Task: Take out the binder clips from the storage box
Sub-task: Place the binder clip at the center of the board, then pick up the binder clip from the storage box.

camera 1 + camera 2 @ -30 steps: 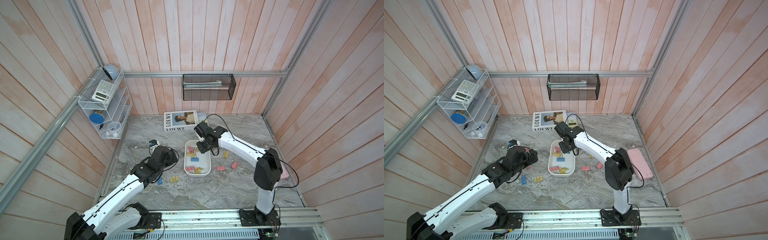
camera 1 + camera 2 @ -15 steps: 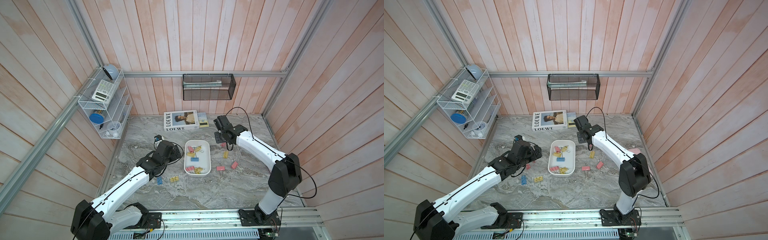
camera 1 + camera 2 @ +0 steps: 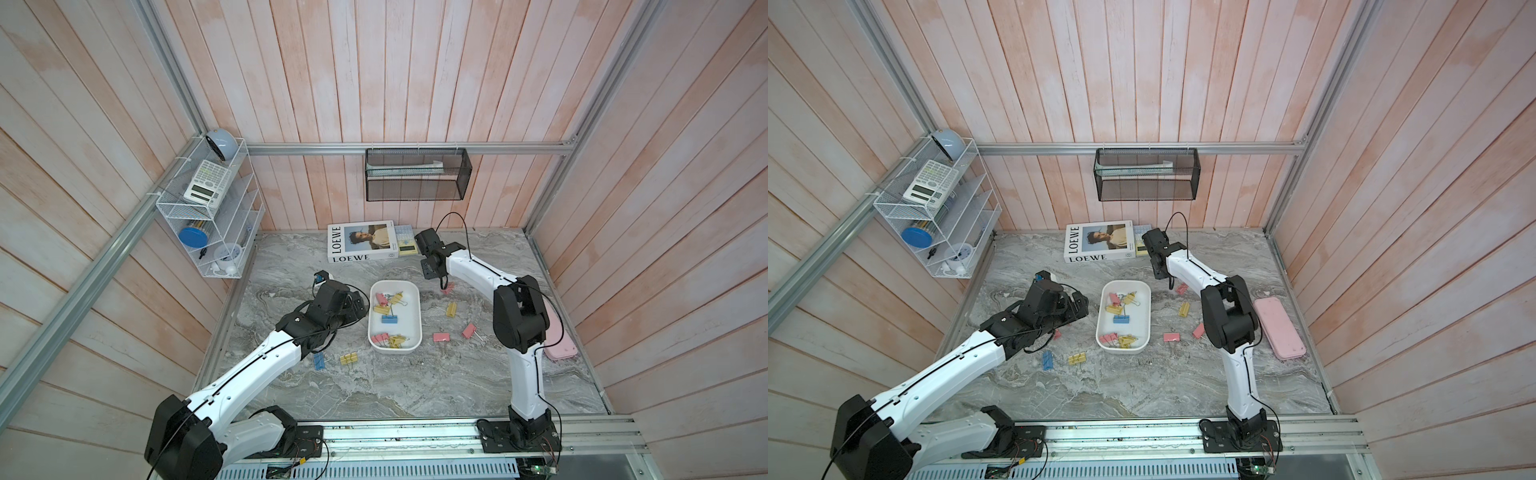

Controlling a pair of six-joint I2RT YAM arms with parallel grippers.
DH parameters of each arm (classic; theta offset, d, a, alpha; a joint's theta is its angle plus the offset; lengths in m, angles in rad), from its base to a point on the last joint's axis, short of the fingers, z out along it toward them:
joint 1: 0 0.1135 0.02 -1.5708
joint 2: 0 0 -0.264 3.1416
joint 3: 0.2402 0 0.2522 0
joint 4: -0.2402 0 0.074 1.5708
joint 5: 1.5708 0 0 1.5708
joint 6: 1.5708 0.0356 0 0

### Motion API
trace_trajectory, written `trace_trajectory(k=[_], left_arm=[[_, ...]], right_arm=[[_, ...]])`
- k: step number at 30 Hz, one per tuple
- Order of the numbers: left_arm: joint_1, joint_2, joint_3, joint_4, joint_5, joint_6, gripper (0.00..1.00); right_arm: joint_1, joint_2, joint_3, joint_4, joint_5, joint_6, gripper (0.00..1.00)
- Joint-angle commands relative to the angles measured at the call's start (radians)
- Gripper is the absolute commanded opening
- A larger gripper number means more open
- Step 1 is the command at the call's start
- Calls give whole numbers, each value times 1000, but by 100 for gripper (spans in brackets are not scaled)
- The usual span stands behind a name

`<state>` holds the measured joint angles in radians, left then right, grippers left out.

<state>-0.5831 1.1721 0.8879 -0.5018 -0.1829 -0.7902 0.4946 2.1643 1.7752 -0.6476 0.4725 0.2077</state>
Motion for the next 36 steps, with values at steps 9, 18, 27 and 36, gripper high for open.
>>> trace_trajectory(k=[9, 18, 27, 36], left_arm=[[4, 74, 90, -14, 33, 65, 100], [3, 248, 188, 29, 112, 153, 91], [-11, 452, 316, 20, 194, 153, 67], [-94, 550, 349, 5, 288, 250, 52]], right_arm=[[-5, 54, 119, -89, -36, 14, 42], [-4, -180, -49, -61, -112, 82, 84], [-4, -477, -332, 4, -174, 153, 98], [-4, -656, -525, 33, -234, 191, 98]])
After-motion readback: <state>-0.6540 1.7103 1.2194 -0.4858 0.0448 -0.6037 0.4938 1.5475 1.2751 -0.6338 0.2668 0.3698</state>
